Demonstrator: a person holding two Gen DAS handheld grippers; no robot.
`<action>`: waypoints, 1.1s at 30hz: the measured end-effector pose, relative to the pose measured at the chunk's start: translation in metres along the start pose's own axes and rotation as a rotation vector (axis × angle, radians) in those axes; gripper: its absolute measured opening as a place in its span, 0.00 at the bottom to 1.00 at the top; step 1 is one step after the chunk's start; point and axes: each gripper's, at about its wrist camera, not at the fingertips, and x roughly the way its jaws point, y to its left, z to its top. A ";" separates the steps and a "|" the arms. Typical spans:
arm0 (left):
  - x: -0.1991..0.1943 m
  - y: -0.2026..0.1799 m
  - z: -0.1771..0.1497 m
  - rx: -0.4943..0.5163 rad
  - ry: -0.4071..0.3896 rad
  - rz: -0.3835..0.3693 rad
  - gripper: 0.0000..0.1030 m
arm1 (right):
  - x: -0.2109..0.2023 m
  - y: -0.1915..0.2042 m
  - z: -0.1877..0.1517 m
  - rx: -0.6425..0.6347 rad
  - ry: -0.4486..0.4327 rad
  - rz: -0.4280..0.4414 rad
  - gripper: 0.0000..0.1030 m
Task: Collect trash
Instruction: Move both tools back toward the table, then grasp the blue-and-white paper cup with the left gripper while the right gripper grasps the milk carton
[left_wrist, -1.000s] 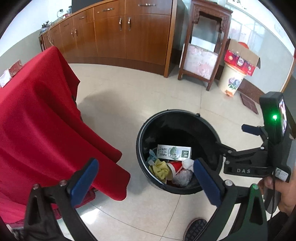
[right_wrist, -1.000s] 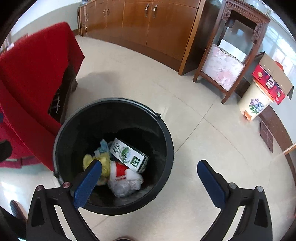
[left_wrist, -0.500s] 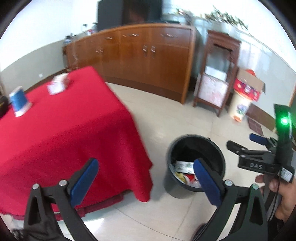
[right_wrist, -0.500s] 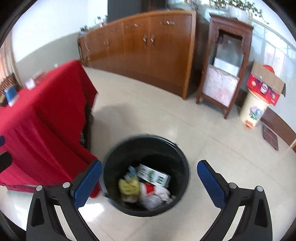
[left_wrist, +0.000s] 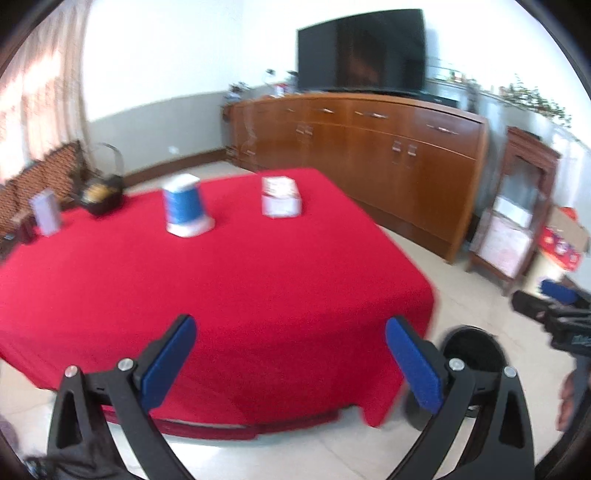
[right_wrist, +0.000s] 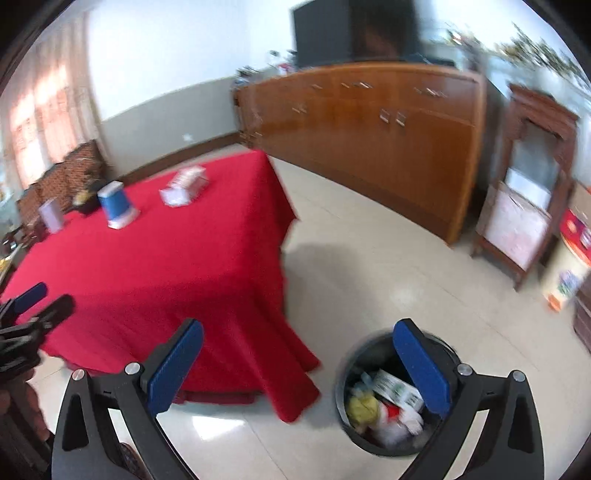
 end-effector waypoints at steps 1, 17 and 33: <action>-0.001 0.009 0.004 0.004 -0.014 0.033 1.00 | 0.002 0.010 0.006 -0.012 -0.006 0.015 1.00; 0.063 0.115 0.072 -0.068 -0.046 0.163 0.99 | 0.114 0.157 0.107 -0.259 0.044 0.125 0.83; 0.194 0.131 0.103 -0.100 0.102 0.153 0.92 | 0.295 0.198 0.176 -0.219 0.196 0.140 0.74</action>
